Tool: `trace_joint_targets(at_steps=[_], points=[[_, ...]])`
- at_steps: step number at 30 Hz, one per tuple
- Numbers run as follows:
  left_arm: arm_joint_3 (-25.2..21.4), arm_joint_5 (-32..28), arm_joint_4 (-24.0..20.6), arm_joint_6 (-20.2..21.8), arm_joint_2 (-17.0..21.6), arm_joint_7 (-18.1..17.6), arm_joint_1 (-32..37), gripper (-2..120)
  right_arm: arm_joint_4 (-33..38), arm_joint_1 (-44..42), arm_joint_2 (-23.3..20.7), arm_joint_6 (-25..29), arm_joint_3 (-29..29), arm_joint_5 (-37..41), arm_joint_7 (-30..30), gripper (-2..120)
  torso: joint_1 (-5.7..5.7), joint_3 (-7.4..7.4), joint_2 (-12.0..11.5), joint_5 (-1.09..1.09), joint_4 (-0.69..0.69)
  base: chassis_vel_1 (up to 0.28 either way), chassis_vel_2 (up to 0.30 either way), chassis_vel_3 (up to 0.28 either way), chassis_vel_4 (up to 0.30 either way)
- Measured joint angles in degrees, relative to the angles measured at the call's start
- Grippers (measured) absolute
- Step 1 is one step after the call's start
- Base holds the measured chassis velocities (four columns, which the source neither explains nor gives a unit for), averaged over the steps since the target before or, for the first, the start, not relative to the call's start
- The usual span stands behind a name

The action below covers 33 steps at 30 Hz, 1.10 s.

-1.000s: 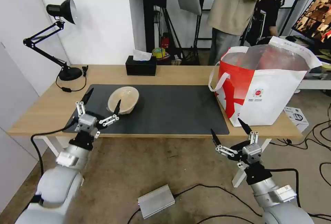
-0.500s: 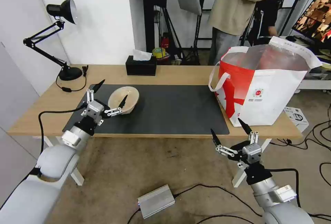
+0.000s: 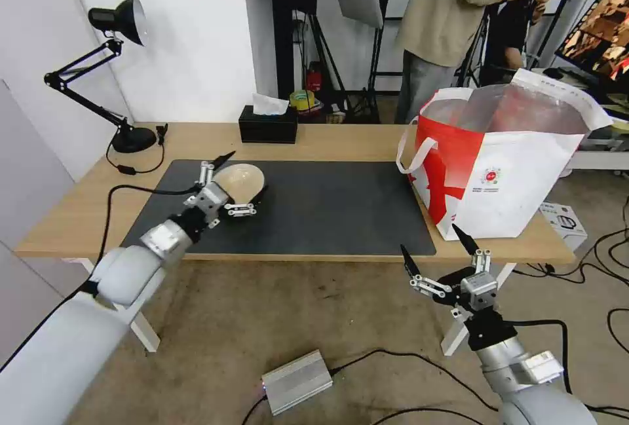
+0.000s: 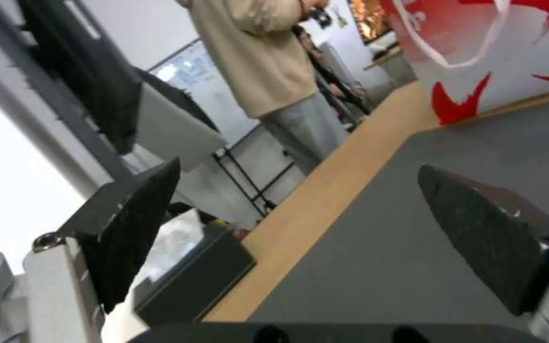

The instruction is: Pick up the trash from the table and place it into the takeout bag.

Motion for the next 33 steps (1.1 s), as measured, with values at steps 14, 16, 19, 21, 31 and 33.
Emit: trace_joint_targets(at_steps=[14, 16, 19, 21, 31, 33], points=[[5.24, 3.75, 2.55, 7.6, -2.37, 5.96, -8.15, 100, 0.0, 0.0, 0.0, 0.0, 0.0, 0.0, 0.0, 100, 0.0, 0.0, 0.0, 0.01, 0.0, 0.0, 0.0, 0.0, 0.0], [5.21, 4.6, 2.78, 8.55, -2.72, 6.83, -8.36, 100, 0.0, 0.0, 0.0, 0.0, 0.0, 0.0, 0.0, 100, 0.0, 0.0, 0.0, 0.0, 0.0, 0.0, 0.0, 0.0, 0.0], [5.01, 5.9, 3.07, 10.36, -3.19, 8.49, -9.0, 100, 0.0, 0.0, 0.0, 0.0, 0.0, 0.0, 0.0, 100, 0.0, 0.0, 0.0, 0.0, 0.0, 0.0, 0.0, 0.0, 0.0], [4.57, 7.3, 3.09, 12.54, -3.49, 9.89, -9.51, 100, 0.0, 0.0, 0.0, 0.0, 0.0, 0.0, 0.0, 100, 0.0, 0.0, 0.0, 0.0, -0.01, 0.0, 0.0, 0.0, 0.0], [2.09, 10.6, 1.61, 18.35, -3.99, 12.72, -9.53, 100, 0.0, 0.0, 0.0, 0.0, 0.0, 0.0, 0.0, 100, 0.0, 0.0, 0.0, 0.01, -0.01, 0.0, 0.0, 0.0, 0.0], [1.23, 10.81, 1.28, 18.74, -3.97, 12.77, -8.93, 100, 0.0, 0.0, 0.0, 0.0, 0.0, 0.0, 0.0, 100, 0.0, 0.0, 0.0, 0.0, -0.01, 0.0, 0.0, 0.0, 0.0]])
